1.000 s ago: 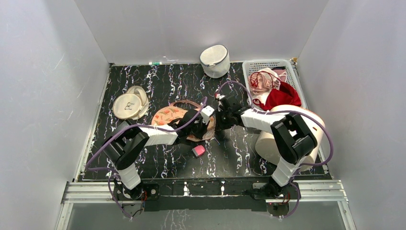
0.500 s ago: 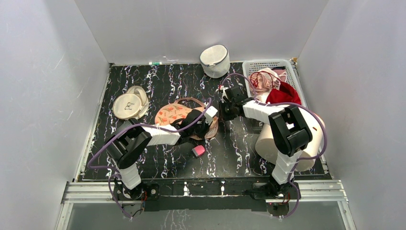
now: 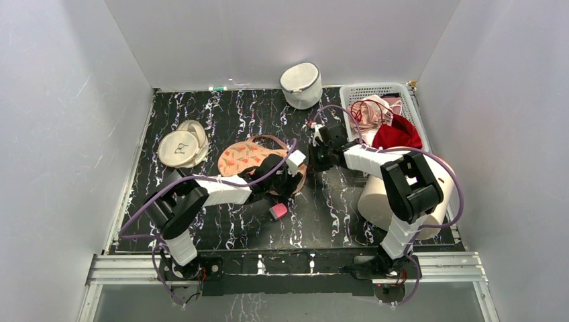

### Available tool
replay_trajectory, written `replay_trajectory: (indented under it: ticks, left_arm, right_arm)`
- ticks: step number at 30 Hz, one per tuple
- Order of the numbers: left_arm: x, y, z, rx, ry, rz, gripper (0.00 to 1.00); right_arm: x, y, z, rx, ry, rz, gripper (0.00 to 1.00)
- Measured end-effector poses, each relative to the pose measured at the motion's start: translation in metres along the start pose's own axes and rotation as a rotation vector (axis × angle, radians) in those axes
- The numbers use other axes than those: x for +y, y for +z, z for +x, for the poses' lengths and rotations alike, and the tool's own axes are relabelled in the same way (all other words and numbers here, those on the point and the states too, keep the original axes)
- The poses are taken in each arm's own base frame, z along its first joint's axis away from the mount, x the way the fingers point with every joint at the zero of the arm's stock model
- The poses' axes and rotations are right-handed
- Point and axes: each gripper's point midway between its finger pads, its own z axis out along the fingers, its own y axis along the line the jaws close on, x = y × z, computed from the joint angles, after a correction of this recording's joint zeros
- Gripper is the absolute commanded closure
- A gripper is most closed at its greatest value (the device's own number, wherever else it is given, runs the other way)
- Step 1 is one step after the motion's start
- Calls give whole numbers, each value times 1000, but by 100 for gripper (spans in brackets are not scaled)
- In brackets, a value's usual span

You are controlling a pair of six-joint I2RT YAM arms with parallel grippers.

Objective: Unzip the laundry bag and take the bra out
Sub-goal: Unzip the laundry bag at the center of the board.

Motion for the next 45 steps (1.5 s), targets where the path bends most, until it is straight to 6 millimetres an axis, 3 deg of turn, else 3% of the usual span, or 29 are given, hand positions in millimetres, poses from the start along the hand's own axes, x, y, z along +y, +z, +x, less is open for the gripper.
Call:
replay_trajectory:
  ticks: [5,9,15,17,20,24,26,29,31,37,42,45]
  left_arm:
    - [-8,-11,1,7,30,29,31]
    - [-12,-15,4,23,45,38,31]
    - [-9,-16,10,49,17,-3,39]
    - [-6,-16,10,50,12,-36,36]
    - [-6,-18,10,48,21,-75,21]
    - [-9,-25,3,27,20,-99,20]
    - [-9,-34,-5,-3,10,-108,25]
    - [-7,-48,-14,-49,-5,-117,41]
    - [-7,-52,-19,-74,-8,-119,46]
    - [-8,-47,-14,-115,25,-101,41]
    - [-11,-37,-13,-141,48,-89,45]
    - [-12,-31,-9,-137,51,-87,61]
  right_arm:
    - [7,-11,16,-6,67,-12,100]
    - [19,-16,26,-12,149,-32,100]
    - [49,-22,30,-35,221,-63,100]
    - [61,-24,31,-50,237,-83,100]
    - [71,-24,36,-60,257,-95,100]
    - [68,-23,47,-38,284,-79,100]
    - [68,-23,48,-38,277,-78,100]
    - [68,-23,49,-32,264,-80,100]
    - [69,-23,50,-30,254,-89,100]
    - [72,-24,51,-22,246,-104,100]
    - [74,-26,49,-28,243,-114,100]
    - [75,-29,46,-37,234,-119,100]
